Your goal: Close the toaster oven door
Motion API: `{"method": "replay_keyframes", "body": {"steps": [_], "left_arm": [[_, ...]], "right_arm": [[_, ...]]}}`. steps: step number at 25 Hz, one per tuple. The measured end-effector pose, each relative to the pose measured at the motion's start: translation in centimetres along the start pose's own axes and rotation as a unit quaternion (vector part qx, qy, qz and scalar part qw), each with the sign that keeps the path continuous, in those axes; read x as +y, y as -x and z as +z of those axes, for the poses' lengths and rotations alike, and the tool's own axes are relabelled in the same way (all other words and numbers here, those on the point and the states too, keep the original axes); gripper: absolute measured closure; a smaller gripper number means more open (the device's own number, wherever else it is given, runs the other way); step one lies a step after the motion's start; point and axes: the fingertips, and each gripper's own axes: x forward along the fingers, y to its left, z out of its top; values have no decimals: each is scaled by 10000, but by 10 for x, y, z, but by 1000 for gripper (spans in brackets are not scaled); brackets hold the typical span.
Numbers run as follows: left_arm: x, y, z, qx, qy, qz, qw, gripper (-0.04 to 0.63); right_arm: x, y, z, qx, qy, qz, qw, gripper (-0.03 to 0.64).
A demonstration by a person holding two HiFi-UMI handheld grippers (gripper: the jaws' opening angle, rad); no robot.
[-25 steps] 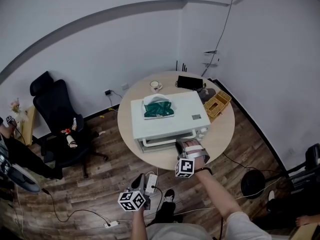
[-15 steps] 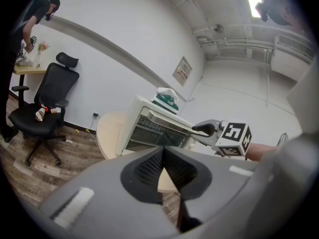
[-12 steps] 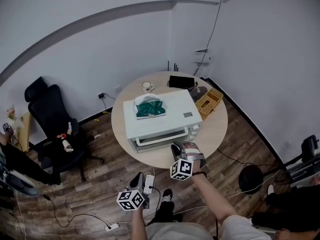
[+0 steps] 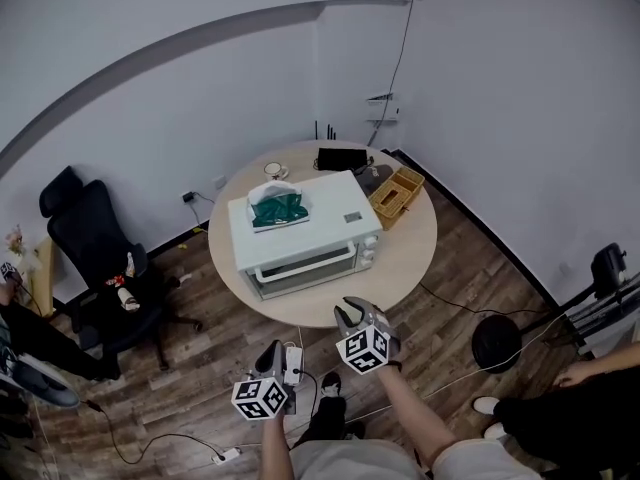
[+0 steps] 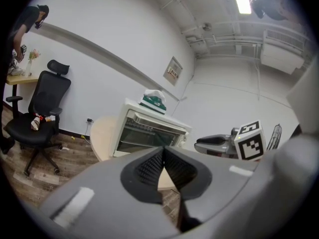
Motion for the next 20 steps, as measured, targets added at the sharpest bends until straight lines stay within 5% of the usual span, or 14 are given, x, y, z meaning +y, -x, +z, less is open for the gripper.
{"method": "replay_keyframes", "body": {"steps": [10, 20], "left_arm": [[-26, 12, -4, -5, -299, -90, 9995, 537], [-45, 23, -3, -25, -549, -168, 9983, 537]], "right_arm": [[19, 45, -21, -377, -1442, 130, 9887, 526], [4, 77, -9, -774, -2122, -269, 9738, 526]]}}
